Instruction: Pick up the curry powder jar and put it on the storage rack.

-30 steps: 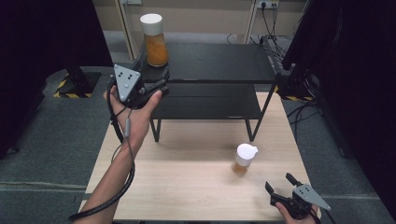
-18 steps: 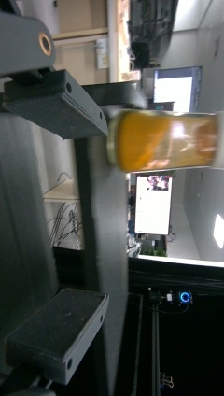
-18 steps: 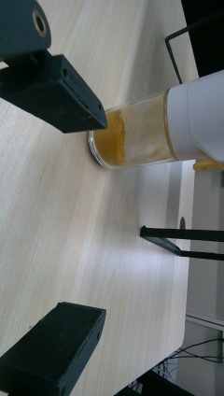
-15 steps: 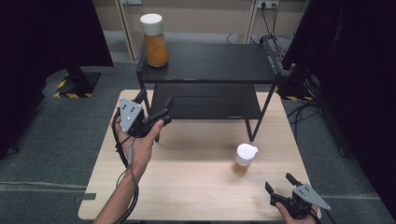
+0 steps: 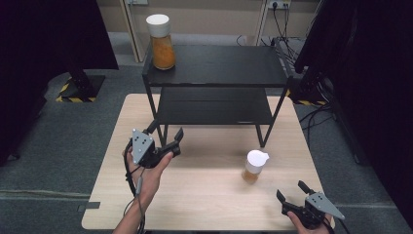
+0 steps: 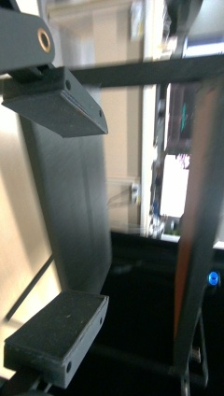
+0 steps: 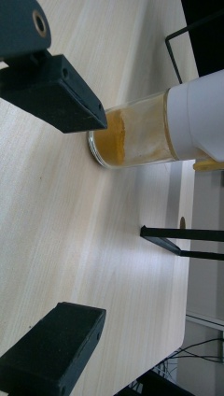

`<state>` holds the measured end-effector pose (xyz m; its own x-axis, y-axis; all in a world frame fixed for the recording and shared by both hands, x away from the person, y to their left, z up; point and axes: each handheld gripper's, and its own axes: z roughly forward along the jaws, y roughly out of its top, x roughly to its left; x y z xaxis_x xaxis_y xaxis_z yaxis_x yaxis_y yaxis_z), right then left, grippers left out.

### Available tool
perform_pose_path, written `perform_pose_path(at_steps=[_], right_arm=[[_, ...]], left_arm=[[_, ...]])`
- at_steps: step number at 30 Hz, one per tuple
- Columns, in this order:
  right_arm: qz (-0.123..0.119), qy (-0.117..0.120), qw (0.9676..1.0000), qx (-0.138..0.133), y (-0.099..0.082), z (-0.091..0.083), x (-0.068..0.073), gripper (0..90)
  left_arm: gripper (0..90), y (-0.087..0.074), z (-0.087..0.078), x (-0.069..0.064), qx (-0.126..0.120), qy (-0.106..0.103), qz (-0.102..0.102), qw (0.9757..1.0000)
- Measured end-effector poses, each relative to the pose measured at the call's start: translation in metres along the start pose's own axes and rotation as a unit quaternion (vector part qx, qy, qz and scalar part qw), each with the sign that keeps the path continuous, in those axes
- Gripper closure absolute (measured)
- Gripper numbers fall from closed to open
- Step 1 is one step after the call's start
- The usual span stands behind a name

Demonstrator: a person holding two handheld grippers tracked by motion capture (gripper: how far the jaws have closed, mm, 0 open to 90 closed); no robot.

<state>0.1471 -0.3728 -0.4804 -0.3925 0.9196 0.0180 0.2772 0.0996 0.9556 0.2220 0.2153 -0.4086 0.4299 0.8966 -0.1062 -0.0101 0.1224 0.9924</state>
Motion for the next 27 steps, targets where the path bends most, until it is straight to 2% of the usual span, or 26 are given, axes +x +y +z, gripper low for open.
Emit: perform_pose_path(at_steps=[12,21,25,27], right_arm=[[-0.001,-0.001,1.0,0.001,0.0,0.0,0.001,8.8],[-0.002,-0.001,1.0,0.001,0.0,0.0,0.001,8.8],[-0.004,0.0,1.0,0.001,0.001,0.0,0.001,8.8],[-0.006,0.0,1.0,0.001,0.0,0.0,0.001,8.8]], left_arm=[[13.1,-0.048,-0.019,0.005,0.031,0.006,-0.008,0.9995],[12.9,-0.071,-0.023,0.005,0.059,0.007,-0.005,0.9982],[12.8,-0.081,-0.025,0.005,0.067,0.012,-0.004,0.9977],[12.8,-0.088,-0.026,0.004,0.063,0.017,-0.004,0.9979]])
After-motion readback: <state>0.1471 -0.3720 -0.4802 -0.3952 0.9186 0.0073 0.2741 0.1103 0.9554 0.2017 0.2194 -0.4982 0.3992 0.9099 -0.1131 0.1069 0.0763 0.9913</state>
